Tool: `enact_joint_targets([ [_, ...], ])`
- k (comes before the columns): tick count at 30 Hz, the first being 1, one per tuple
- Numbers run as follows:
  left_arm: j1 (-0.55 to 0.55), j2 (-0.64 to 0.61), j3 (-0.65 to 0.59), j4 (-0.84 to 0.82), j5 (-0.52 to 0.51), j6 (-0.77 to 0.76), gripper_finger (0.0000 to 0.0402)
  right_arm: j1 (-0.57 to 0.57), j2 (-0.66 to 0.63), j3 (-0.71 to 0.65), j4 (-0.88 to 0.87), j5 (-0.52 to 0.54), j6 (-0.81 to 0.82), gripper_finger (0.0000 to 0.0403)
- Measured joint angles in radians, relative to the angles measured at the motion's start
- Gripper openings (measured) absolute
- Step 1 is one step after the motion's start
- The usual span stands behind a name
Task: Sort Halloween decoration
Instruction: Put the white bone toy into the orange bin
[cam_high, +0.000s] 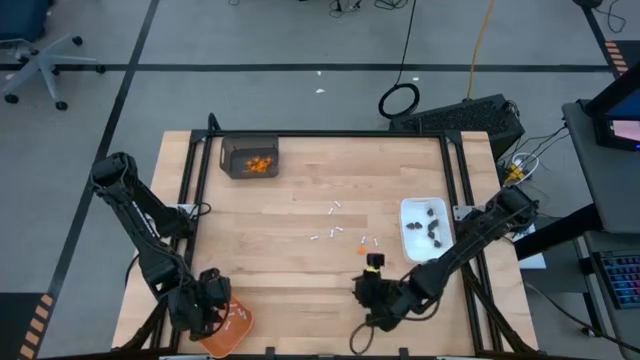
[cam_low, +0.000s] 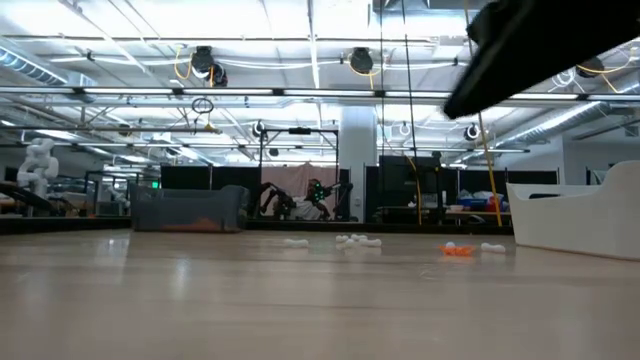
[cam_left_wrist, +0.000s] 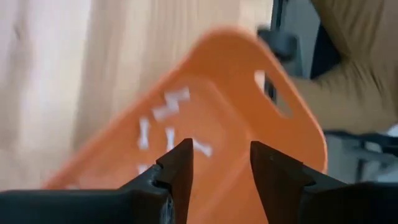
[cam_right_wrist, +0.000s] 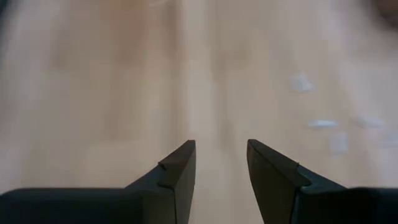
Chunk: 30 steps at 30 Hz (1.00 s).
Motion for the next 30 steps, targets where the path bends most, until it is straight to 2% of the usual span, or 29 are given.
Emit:
enact_joint_targets([
  [3, 0.000, 0.000, 0.000, -0.003, -0.114, 0.043, 0.0157, -0.052, 0.028, -0.002, 0.062, 0.082, -0.050, 0.0130],
  [6, 0.000, 0.000, 0.000, -0.002, -0.270, 0.108, 0.0157, -0.122, 0.074, -0.034, 0.228, 0.059, -0.178, 0.0130],
  [12, 0.000, 0.000, 0.000, -0.001, -0.656, 0.279, 0.0157, -0.288, 0.151, -0.053, 0.446, -0.067, -0.263, 0.0130],
  [15, 0.000, 0.000, 0.000, -0.002, -0.868, 0.341, 0.0157, -0.369, 0.175, -0.053, 0.498, -0.189, -0.295, 0.0130],
  [17, 0.004, 0.000, 0.000, -0.003, -0.971, 0.385, 0.0157, -0.420, 0.188, -0.053, 0.531, -0.279, -0.311, 0.0130],
  [19, 0.012, 0.000, 0.000, -0.003, -1.028, 0.428, 0.0157, -0.465, 0.198, -0.053, 0.533, -0.344, -0.334, 0.0130],
  [24, 0.050, 0.000, 0.000, -0.011, -1.033, 0.463, 0.0157, -0.542, 0.240, -0.054, 0.531, -0.465, -0.420, 0.0130],
  [30, 0.078, 0.000, 0.000, -0.013, -1.029, 0.464, 0.0157, -0.589, 0.282, -0.053, 0.556, -0.507, -0.488, 0.0130],
])
